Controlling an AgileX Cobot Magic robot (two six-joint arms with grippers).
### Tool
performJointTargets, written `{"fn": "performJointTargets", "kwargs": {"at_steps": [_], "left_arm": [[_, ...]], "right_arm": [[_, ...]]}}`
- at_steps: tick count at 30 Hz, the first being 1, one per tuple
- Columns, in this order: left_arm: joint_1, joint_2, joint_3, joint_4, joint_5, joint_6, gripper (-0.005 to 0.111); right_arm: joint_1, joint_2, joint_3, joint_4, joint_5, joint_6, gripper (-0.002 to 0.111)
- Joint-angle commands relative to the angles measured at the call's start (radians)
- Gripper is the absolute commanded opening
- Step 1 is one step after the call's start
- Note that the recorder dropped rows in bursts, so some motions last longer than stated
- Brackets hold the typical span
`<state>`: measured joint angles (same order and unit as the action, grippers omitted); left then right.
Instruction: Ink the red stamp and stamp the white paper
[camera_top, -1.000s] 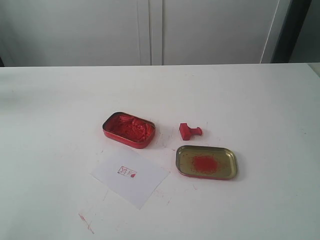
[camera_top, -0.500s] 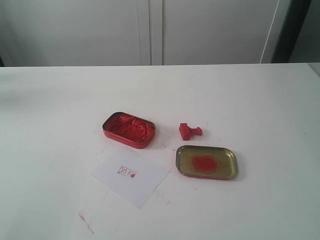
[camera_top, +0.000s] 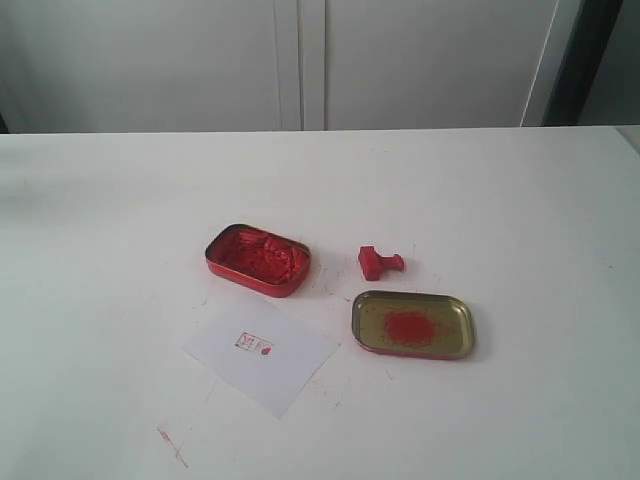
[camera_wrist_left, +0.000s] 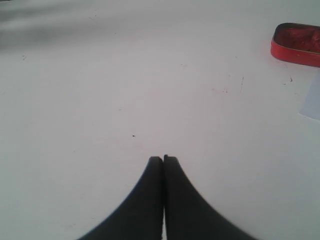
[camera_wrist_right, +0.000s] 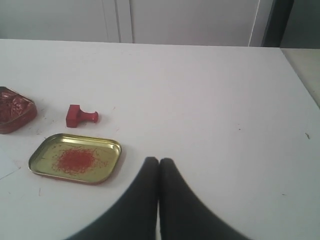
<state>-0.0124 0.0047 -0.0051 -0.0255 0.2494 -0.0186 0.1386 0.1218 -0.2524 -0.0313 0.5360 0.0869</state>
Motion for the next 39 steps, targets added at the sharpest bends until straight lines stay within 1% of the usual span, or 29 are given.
{"fn": "performJointTargets", "kwargs": {"at_steps": [1, 5, 9, 15, 28, 34, 39], "left_arm": [[0.000, -0.005, 0.005, 0.002, -0.003, 0.001, 0.000], [0.000, -0.005, 0.005, 0.002, -0.003, 0.001, 0.000], [0.000, -0.005, 0.005, 0.002, -0.003, 0.001, 0.000], [0.000, -0.005, 0.005, 0.002, -0.003, 0.001, 0.000], [0.000, -0.005, 0.005, 0.002, -0.003, 0.001, 0.000], [0.000, -0.005, 0.005, 0.002, -0.003, 0.001, 0.000], [0.000, -0.005, 0.005, 0.002, -0.003, 0.001, 0.000]], "right_arm": [[-0.009, -0.097, 0.068, -0.006, -0.046, 0.004, 0.000], [-0.009, -0.122, 0.111, -0.004, -0.104, 0.004, 0.000], [-0.009, -0.122, 0.146, -0.004, -0.103, 0.004, 0.000], [-0.009, -0.122, 0.252, -0.004, -0.163, 0.003, 0.000], [-0.015, -0.122, 0.252, -0.007, -0.181, 0.003, 0.000], [-0.050, -0.122, 0.252, -0.005, -0.181, 0.003, 0.000], [-0.105, -0.122, 0.252, -0.003, -0.179, 0.003, 0.000]]}}
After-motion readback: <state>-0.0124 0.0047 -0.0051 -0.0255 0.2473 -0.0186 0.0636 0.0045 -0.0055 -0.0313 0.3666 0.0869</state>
